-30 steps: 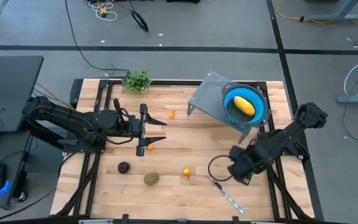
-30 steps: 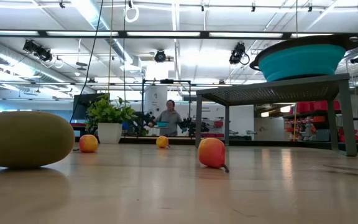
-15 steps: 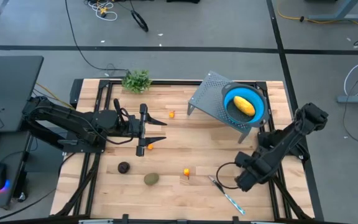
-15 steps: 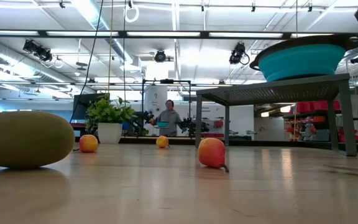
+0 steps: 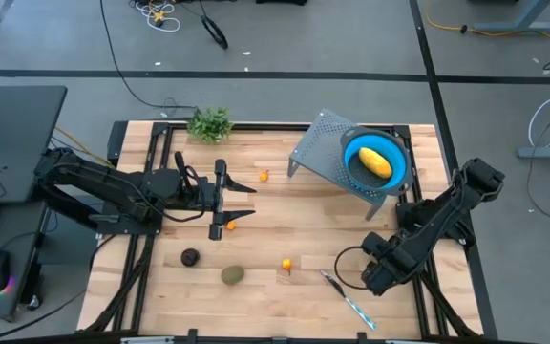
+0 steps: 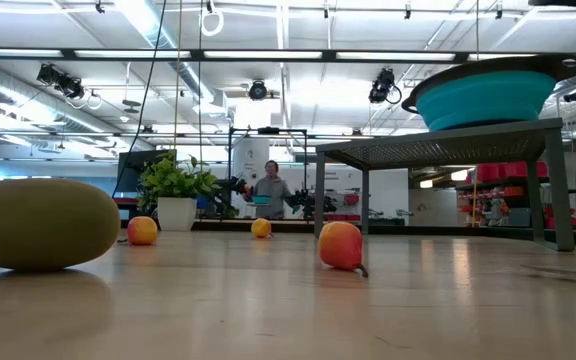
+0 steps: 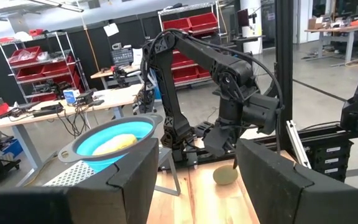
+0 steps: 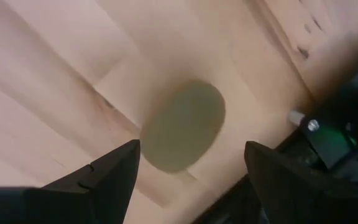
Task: Pick & Place Fruit
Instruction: Put the right kiwi into the strainer bowl on the shelf
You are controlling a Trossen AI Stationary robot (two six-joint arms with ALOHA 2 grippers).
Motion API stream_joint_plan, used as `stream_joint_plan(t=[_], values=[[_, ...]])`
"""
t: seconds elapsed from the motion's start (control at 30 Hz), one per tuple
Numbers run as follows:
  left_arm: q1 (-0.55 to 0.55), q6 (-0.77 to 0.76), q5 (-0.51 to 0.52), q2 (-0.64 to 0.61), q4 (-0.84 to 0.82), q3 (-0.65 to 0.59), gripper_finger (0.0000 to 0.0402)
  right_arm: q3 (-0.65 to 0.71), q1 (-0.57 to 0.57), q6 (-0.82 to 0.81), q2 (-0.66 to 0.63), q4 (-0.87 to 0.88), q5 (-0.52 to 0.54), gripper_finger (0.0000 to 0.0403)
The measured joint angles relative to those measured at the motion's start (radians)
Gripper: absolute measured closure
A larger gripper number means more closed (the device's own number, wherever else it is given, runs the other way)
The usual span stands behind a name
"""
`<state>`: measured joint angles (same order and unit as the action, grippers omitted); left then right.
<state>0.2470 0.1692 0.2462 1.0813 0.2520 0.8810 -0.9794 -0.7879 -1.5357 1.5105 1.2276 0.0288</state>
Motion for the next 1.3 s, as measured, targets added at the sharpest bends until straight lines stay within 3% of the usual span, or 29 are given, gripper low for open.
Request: stream_joint_plan(t=[0.2, 0.47, 0.83, 1.3], values=[[0.0, 0.0, 0.0, 0.0, 0.0, 0.0, 0.0178, 0.032, -0.005, -0.06, 0.0, -0.007, 0.0, 0.0103], [0.0, 0.001, 0.0, 0.0, 0.0, 0.0, 0.0178, 0.142, -0.012, -0.099, 0.0, -0.216, -0.022, 0.0103], [0.0, 0.002, 0.0, 0.0, 0.0, 0.0, 0.0178, 0.188, -0.012, -0.132, 0.0, -0.284, -0.045, 0.0104], [0.0, 0.003, 0.0, 0.0, 0.0, 0.0, 0.0178, 0.191, -0.012, -0.109, 0.0, -0.292, -0.092, 0.0178]])
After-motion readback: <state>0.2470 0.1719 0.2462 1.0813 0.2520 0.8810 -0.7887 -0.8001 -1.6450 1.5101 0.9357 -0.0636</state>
